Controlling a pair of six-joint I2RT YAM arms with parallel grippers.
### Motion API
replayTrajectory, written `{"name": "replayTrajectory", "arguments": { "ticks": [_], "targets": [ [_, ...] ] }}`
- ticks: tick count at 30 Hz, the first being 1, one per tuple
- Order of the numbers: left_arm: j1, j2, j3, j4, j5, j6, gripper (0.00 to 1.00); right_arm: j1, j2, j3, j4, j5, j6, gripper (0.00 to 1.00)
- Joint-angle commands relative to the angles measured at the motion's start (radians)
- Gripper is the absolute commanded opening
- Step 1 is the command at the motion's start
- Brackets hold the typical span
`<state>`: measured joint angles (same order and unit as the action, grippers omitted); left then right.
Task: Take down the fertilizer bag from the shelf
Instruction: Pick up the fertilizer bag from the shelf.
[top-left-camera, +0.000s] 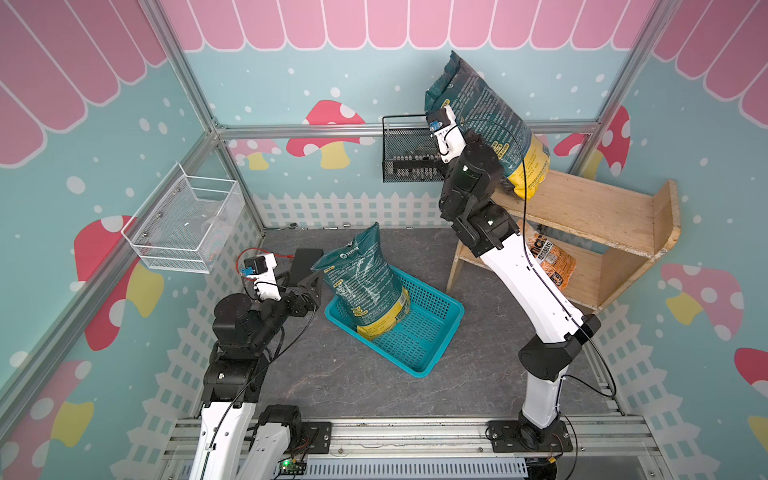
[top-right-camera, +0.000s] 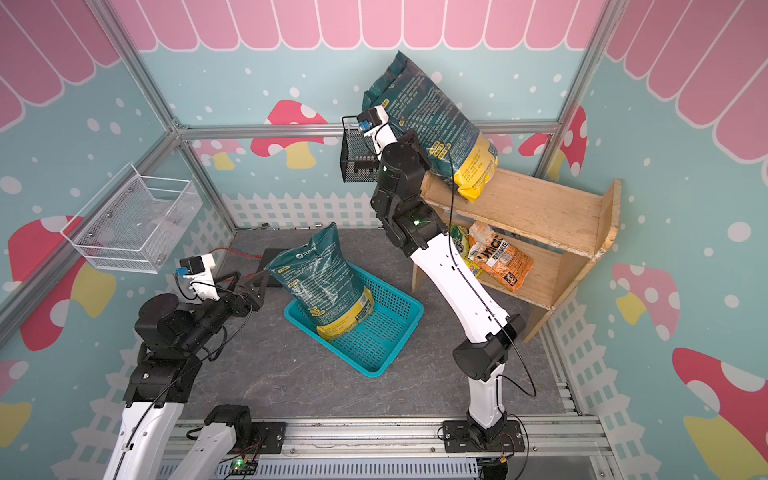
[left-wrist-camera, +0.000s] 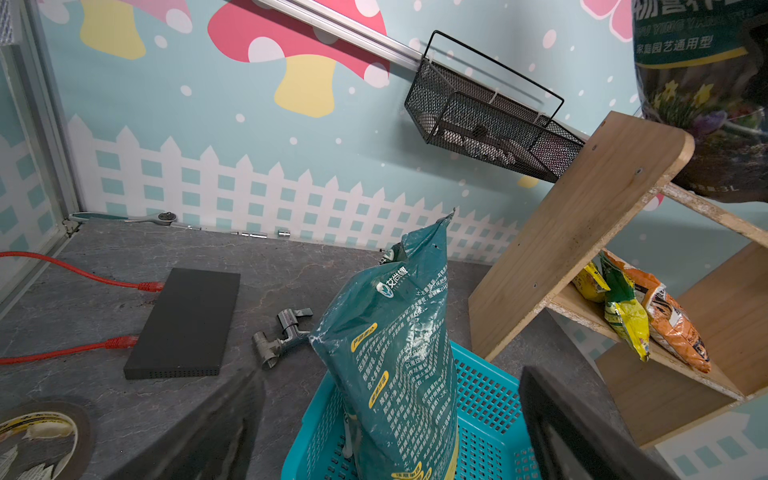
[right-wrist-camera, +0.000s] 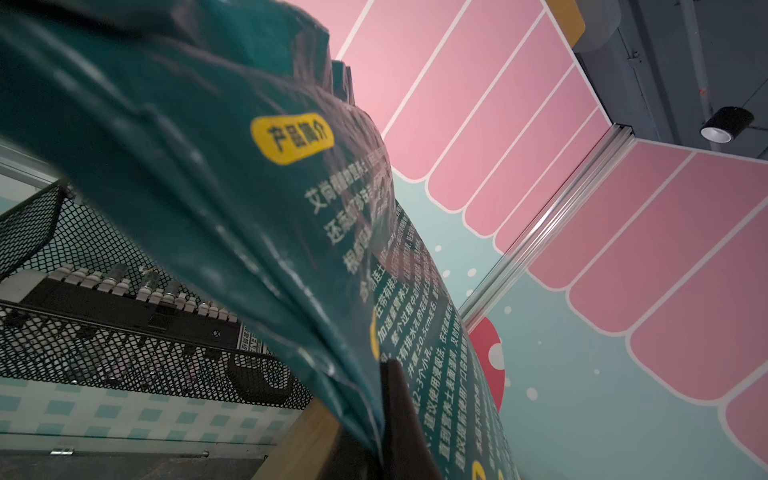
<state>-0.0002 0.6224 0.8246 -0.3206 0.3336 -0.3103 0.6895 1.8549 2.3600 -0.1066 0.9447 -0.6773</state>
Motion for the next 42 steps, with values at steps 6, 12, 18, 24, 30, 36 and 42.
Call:
{"name": "replayTrajectory", "arguments": {
  "ticks": [6, 12, 18, 24, 30, 36, 42],
  "targets": [
    [0.006, -0.012, -0.013, 0.011, 0.008, -0.001, 0.99, 0.119, -0.233, -0.028, 0.064, 0.081, 0.077, 0.00],
    [0.006, -0.012, -0.014, 0.010, 0.006, -0.001, 0.99, 0.275, -0.363, -0.183, 0.258, 0.132, -0.020, 0.00],
    [0.006, -0.012, -0.014, 0.011, 0.005, -0.001, 0.99, 0.396, -0.446, -0.320, 0.335, 0.176, -0.004, 0.00],
    [0.006, -0.012, -0.013, 0.010, 0.006, -0.001, 0.99, 0.461, -0.518, -0.468, 0.270, 0.151, 0.169, 0.00],
    [0.006, -0.011, -0.014, 0.011, 0.005, -0.001, 0.99, 0.485, -0.521, -0.490, 0.050, 0.068, 0.448, 0.00],
    [0.006, -0.011, -0.013, 0.010, 0.005, -0.001, 0.99, 0.493, -0.516, -0.508, -0.046, -0.026, 0.630, 0.00],
    [0.005, -0.011, -0.013, 0.010, 0.005, -0.001, 0.99, 0.499, -0.509, -0.526, -0.068, -0.085, 0.726, 0.00]
  ]
}}
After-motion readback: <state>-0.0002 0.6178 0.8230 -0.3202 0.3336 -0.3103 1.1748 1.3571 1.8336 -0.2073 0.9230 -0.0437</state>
